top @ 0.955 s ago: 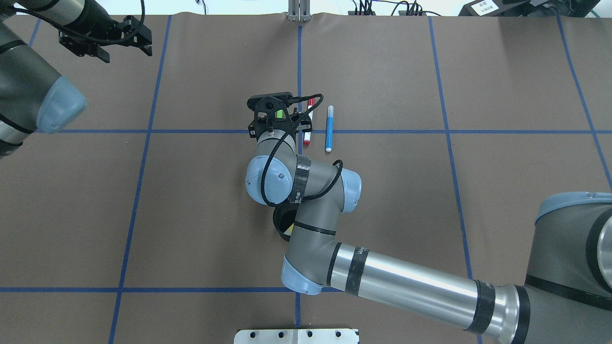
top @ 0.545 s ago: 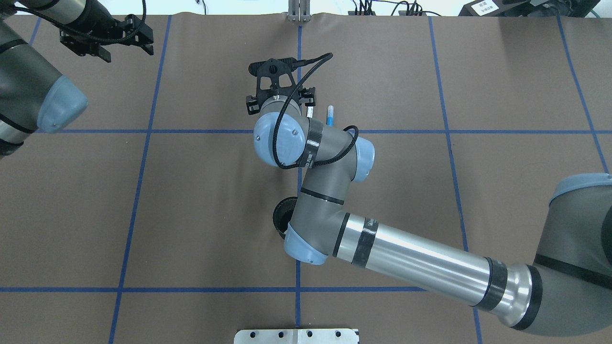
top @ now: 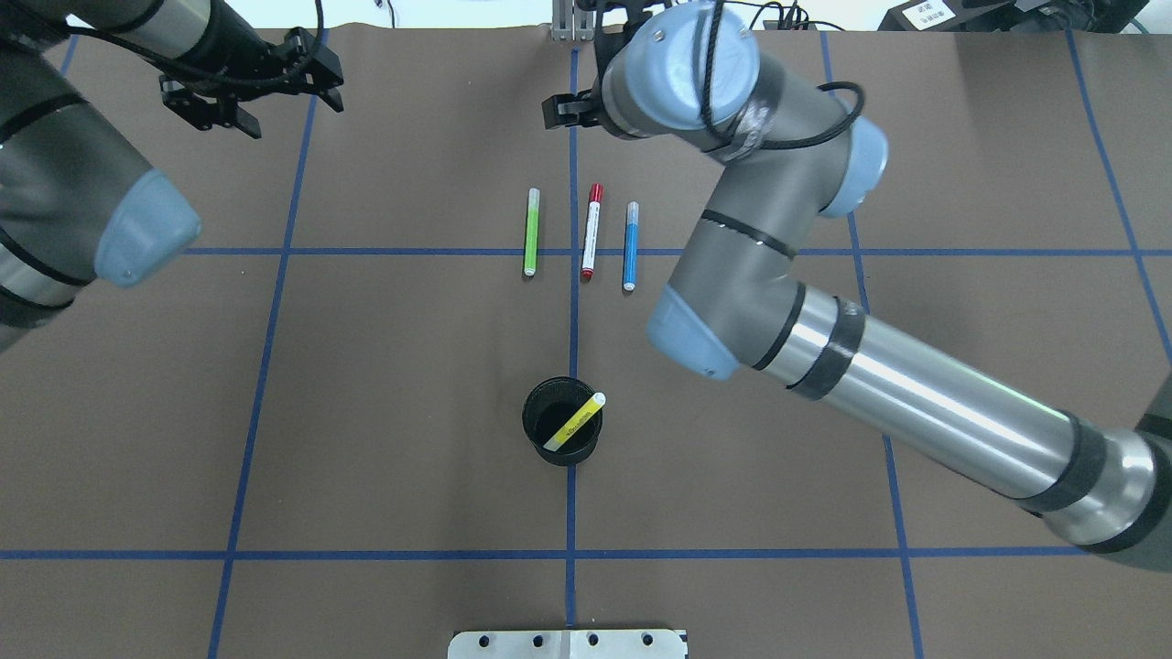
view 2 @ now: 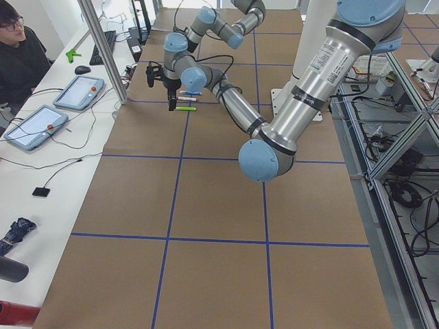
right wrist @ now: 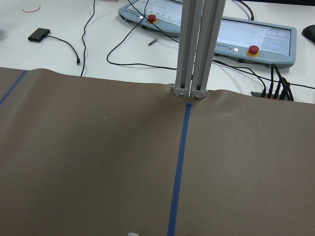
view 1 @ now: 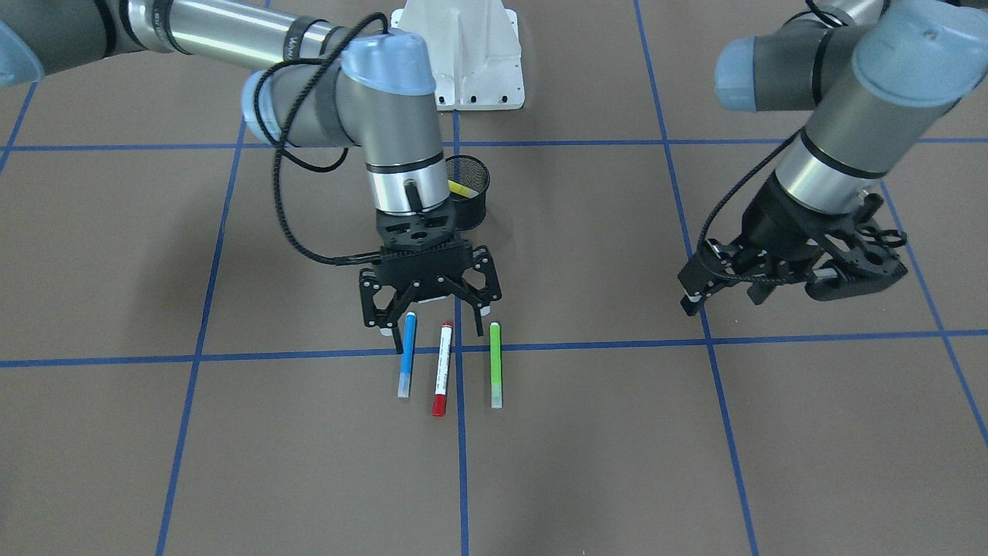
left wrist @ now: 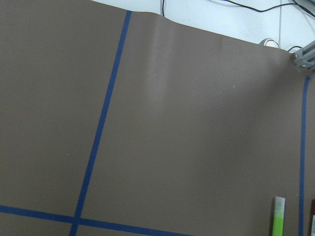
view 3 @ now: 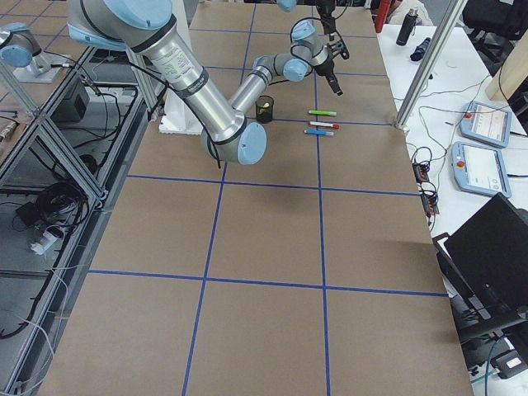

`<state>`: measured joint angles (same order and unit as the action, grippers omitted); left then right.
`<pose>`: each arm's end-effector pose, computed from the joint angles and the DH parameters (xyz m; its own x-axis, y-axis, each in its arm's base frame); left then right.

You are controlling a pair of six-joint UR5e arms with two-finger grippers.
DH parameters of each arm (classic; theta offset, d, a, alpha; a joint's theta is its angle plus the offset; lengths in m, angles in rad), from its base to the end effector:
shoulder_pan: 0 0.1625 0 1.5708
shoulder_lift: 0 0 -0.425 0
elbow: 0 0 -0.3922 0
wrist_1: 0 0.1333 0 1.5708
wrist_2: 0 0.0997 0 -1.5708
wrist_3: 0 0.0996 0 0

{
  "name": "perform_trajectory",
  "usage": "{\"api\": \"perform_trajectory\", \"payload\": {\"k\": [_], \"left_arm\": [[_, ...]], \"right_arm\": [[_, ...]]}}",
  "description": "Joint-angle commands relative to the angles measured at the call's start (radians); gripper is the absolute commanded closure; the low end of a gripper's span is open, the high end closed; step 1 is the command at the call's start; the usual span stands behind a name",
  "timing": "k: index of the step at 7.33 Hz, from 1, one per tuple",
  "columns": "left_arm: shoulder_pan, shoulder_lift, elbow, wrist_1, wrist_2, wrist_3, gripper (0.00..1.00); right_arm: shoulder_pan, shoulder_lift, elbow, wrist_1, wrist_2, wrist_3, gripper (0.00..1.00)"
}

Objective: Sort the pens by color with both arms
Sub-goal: 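Withdraw the right gripper while the left gripper moves toward the cup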

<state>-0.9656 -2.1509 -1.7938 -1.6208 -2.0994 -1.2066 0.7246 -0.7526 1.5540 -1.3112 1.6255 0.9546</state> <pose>0.2933 -0.5700 0.2172 0.5256 -0.2191 -0.8221 0.3283 0.9437 -0.0416 -0.4533 -0.5720 0.1328 0.6601 -0.1864 0.7277 -0.2998 0.8229 0.4827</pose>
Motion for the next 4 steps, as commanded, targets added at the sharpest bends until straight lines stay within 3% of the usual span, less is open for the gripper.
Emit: {"api": "perform_trajectory", "payload": {"k": [1, 2, 4], "left_arm": [[0.194, -0.030, -0.160, 0.161, 0.118, -0.169, 0.00], [0.290, -0.062, -0.208, 0.205, 0.203, -0.218, 0.00], [0.439, -0.121, -0.231, 0.245, 0.280, -0.304, 0.00]], "right_arm": [[0.129, -0.102, 0.131, -0.081, 0.240, -0.010, 0.00], [0.189, -0.116, 0.164, -0.155, 0.348, -0.013, 0.00], [0.216, -0.198, 0.201, -0.163, 0.430, -0.033, 0.00]]}}
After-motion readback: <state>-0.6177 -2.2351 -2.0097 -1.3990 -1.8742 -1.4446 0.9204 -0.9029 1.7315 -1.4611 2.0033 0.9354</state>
